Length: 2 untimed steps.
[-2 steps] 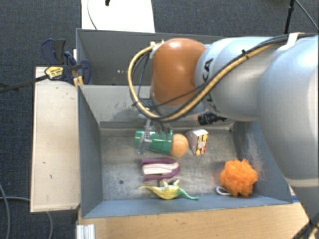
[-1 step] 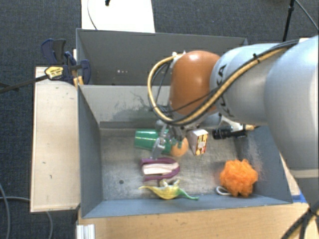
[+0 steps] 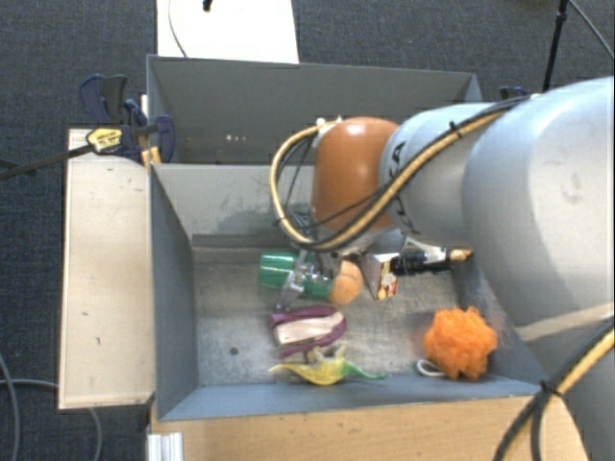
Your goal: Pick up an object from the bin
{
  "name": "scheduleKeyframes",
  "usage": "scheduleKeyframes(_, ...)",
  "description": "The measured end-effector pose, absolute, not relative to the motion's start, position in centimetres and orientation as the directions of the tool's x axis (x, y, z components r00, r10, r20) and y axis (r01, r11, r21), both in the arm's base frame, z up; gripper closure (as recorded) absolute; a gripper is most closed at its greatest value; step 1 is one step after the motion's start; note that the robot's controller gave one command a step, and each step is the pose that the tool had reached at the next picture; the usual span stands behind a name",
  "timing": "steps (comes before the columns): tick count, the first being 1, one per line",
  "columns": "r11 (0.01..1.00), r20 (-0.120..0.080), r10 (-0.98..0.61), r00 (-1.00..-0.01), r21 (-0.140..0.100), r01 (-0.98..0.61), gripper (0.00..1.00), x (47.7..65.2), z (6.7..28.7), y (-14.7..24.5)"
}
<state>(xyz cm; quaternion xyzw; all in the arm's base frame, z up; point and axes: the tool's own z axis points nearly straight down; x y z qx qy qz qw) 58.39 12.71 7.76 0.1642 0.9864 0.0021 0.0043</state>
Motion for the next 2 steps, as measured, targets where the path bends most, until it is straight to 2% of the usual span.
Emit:
scheduleKeyframes(1, 0.897, -0.014, 0.442, -0.897, 0.009, 0.442, 1.0, 58.28, 7.52, 15.72)
scheduleKeyframes(2, 0.897, -0.014, 0.442, -0.897, 0.009, 0.442, 1.0, 58.27, 7.52, 15.72)
